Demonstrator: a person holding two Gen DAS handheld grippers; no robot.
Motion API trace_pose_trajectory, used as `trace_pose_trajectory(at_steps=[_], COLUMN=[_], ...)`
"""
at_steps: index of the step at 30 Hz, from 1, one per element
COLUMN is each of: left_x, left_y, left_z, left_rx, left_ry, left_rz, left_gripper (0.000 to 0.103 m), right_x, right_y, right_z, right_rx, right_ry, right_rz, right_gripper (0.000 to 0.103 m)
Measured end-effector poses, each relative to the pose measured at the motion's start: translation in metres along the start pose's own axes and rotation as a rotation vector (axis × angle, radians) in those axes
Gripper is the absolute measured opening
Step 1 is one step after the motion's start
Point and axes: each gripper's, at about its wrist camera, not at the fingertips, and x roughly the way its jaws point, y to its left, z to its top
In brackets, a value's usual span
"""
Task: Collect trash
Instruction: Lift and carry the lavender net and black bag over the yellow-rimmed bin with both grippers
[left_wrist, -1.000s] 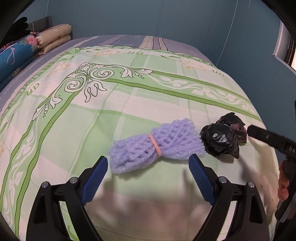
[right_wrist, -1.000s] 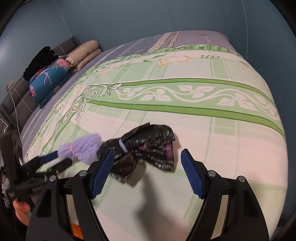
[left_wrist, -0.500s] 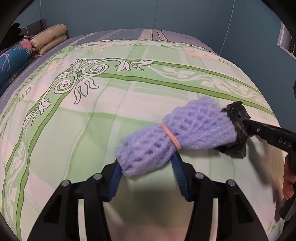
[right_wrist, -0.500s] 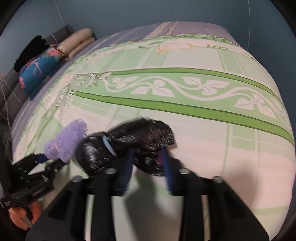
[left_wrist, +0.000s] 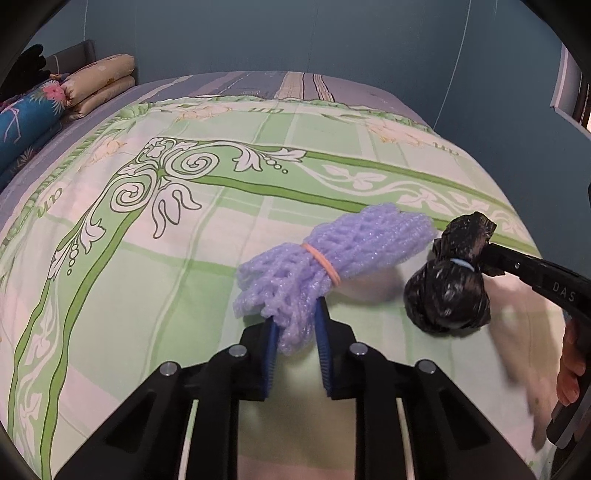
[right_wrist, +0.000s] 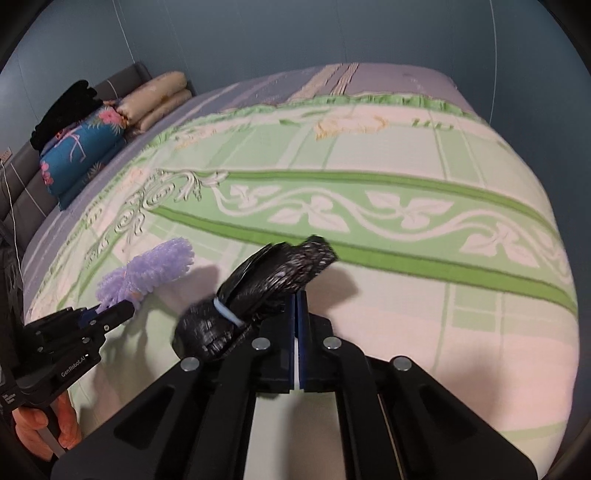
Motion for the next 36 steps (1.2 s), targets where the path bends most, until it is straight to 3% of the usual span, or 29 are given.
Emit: trace_pose_trajectory(at_steps=[18,36], left_x=[-0.093,-0.226], left_y=[0.000,-0.047], left_z=[0.002,-0.028], left_rx=[-0.045,-0.036], left_ry=[-0.129,-0.307], left_rz=[-0.056,-0.104], left_gripper=[0.017,0.017], right_x=[-0.105,-0.240], right_y=[0.022,0.030], right_z=[0.016,-0.020], right_rx=[-0.040,-0.075], right_ry=[-0.166,-0.316], right_rz=[0.000,0.030], right_gripper=[0.000,0.000])
